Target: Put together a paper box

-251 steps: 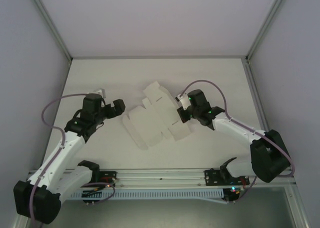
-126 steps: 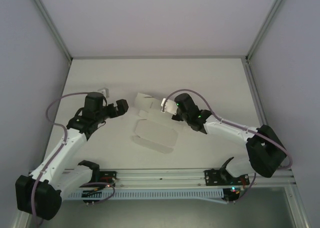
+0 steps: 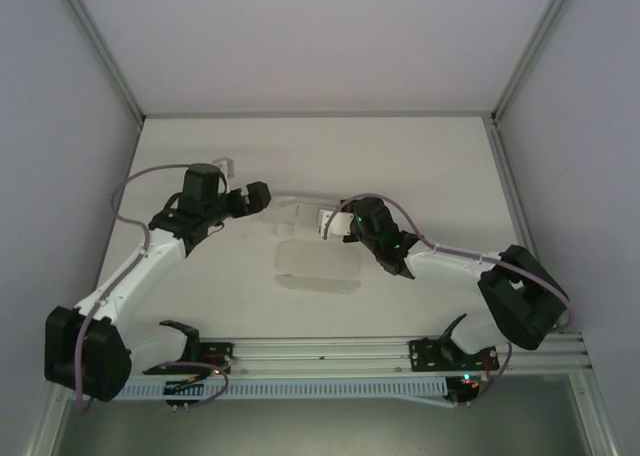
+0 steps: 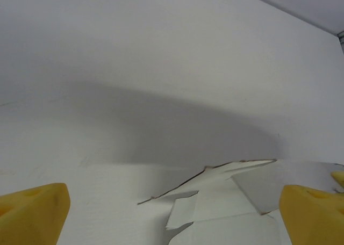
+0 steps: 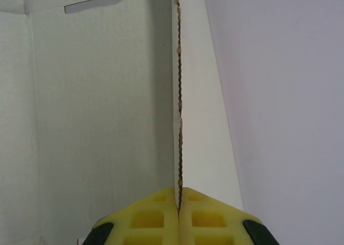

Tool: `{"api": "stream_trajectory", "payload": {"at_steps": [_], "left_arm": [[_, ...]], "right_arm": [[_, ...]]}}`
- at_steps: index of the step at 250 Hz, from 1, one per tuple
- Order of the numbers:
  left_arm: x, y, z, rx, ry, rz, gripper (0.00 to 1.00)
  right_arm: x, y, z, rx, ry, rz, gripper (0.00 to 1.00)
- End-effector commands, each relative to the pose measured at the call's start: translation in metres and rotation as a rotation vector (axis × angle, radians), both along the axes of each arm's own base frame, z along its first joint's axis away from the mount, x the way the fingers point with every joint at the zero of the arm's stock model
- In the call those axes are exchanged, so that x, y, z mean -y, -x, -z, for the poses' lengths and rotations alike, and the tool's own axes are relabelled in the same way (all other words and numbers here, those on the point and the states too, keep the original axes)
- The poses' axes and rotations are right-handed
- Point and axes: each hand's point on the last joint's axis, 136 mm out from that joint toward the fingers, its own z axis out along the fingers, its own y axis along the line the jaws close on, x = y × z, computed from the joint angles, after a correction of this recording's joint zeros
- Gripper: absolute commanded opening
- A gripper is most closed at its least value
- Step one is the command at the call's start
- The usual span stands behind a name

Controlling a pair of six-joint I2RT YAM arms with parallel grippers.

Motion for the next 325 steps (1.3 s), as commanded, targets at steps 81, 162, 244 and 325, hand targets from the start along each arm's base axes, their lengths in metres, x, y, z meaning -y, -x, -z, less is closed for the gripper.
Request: {"api": "stream_trajectory", "payload": {"at_steps": [81,162,244,325], "left_arm": [[0.028,-0.02,0.033,-0.003,-0.088,0.111,1.0],[0.042,-0.009,0.04,0.041,-0.222,0.134,1.0],[0.022,-0.001,0.045,0.032,-0.249,0.03,1.0],[0.048,0.001,0.037,0.09,-0.23,0.101,1.0]], "right_arm": [[-0.017,0.002,-0.004,0.005,-0.079,-0.061,0.0],[-0.014,-0.003,-0.013,-0.015,-0.095,-0.016,0.0],[-0.014,0.0,-0.02,-0.03,-0.109,-0.019,0.0],[-0.021,0.006,-0.027,-0.08,-0.16,-0.036,0.0]]}}
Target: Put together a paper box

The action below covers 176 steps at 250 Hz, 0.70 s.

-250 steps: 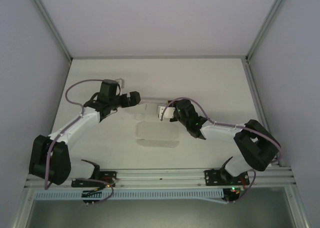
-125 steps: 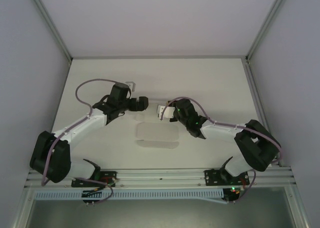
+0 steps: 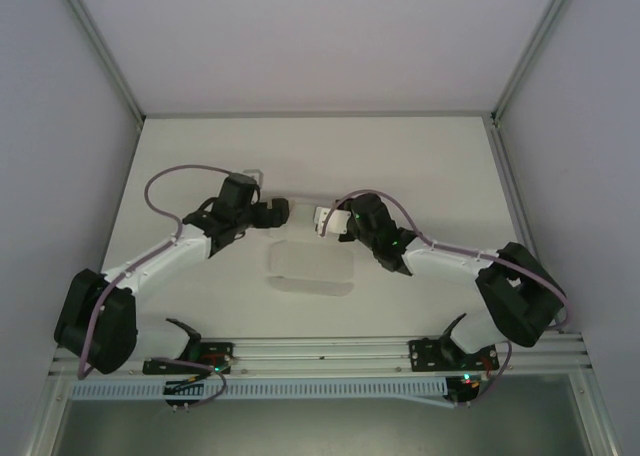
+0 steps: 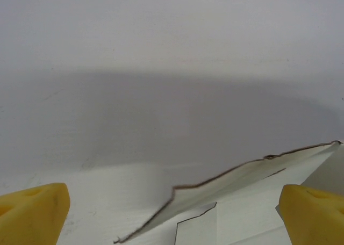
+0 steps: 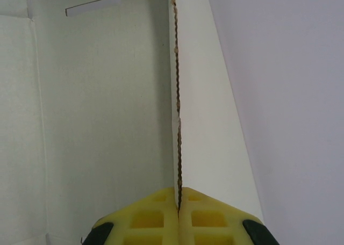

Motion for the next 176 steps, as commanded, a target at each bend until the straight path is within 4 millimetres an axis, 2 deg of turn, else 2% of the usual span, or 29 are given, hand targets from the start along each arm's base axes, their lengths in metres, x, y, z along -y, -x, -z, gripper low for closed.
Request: {"api": "stream_trajectory", "payload": {"at_steps": [1,52,93,138,176], "left_arm": [[0.018,-0.001,-0.012,0.059,0.018,0.031,1.0],[0.039,-0.003,-0.03,0.164,-0.016,-0.051,1.0],[0.032,-0.01,-0.033,0.179,-0.114,-0.214,1.0],[0.036,-0.007,-0.026,0.163,-0.123,-0.2,1.0],[0.03,0.009,-0.039,0.192,-0.078,-0.138,1.0]], "right_arm": [[-0.008,0.002,-0.022,-0.009,-0.081,-0.009,0.0],[-0.011,0.011,-0.028,-0.073,-0.123,-0.017,0.0],[-0.013,0.022,-0.027,-0.093,-0.126,-0.045,0.0],[-0.005,0.021,-0.022,-0.096,-0.111,-0.004,0.0],[0.003,0.014,-0.021,-0.077,-0.092,0.051,0.0]]}}
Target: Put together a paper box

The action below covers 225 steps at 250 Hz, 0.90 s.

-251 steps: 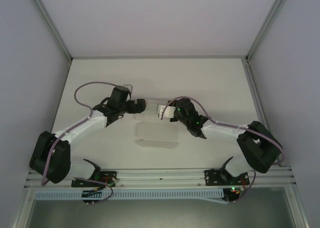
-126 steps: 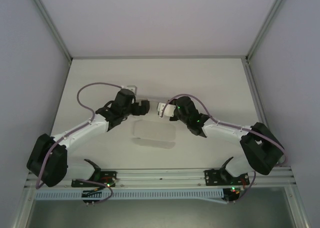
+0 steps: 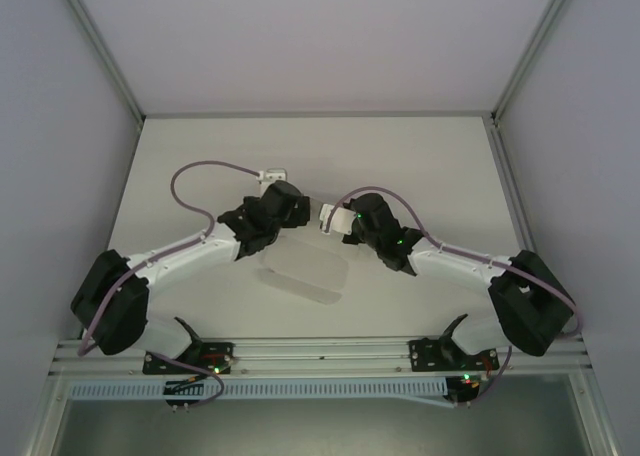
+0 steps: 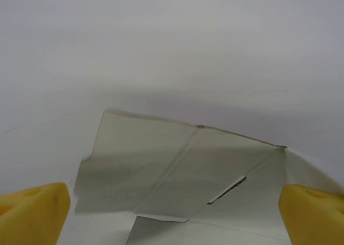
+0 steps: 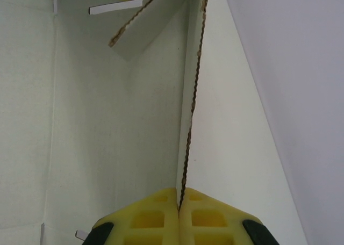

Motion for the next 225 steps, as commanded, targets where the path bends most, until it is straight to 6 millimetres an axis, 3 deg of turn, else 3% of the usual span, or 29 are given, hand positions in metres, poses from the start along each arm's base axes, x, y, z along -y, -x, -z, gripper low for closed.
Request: {"api": "stream_trajectory", "payload": {"at_steps": [1,22,50,105,168,190,225], "left_arm": [[-0.01,0.009,-0.018,0.055,0.039,0.004,1.0],[-0.02,0.02,-0.024,0.064,0.066,0.038,1.0],[-0.048,0.032,-0.023,0.065,0.097,0.009,1.0],[-0.11,0.049,0.02,-0.047,0.205,-0.087,1.0],[-0.123,0.045,0.065,-0.133,0.305,-0.104,1.0],[-0.116,0.04,0.077,-0.161,0.319,-0.062,1.0],[-0.102,0.029,0.082,-0.151,0.336,-0.002,1.0]], "right_arm": [[-0.012,0.004,-0.024,0.046,-0.061,-0.026,0.0],[-0.01,0.003,-0.023,0.044,-0.056,-0.01,0.0],[-0.006,0.0,-0.022,0.05,-0.046,0.013,0.0],[-0.005,-0.001,-0.029,0.033,-0.069,0.03,0.0],[-0.004,0.0,-0.033,0.014,-0.093,0.045,0.0],[-0.004,0.002,-0.036,0.009,-0.108,0.045,0.0],[-0.004,0.005,-0.036,-0.003,-0.116,0.038,0.0]]}}
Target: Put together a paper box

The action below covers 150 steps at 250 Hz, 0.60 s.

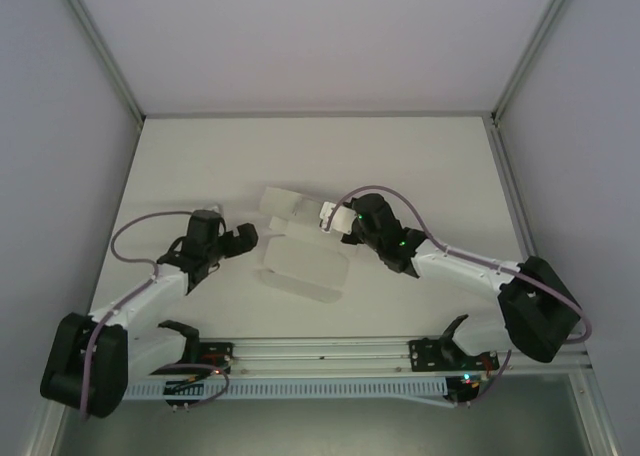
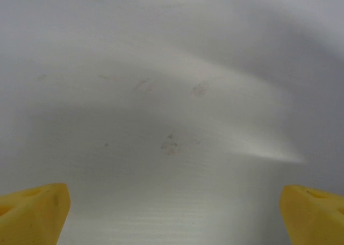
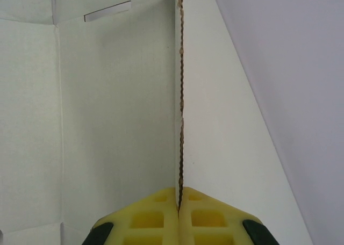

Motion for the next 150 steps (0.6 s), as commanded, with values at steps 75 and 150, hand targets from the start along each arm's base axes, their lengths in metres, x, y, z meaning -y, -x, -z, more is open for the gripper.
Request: {"api": "stream_trajectory", "payload": {"at_steps": [75,150], "left_arm": [[0.047,-0.025,-0.02,0.182,0.145,0.211,1.0],[0.072,-0.023,-0.02,0.203,0.149,0.303,1.0]], "right_arm": [[-0.005,0.001,-0.019,-0.01,-0.077,0.007,0.0],[-0.01,0.001,-0.022,-0.022,-0.098,0.0,0.0]]}}
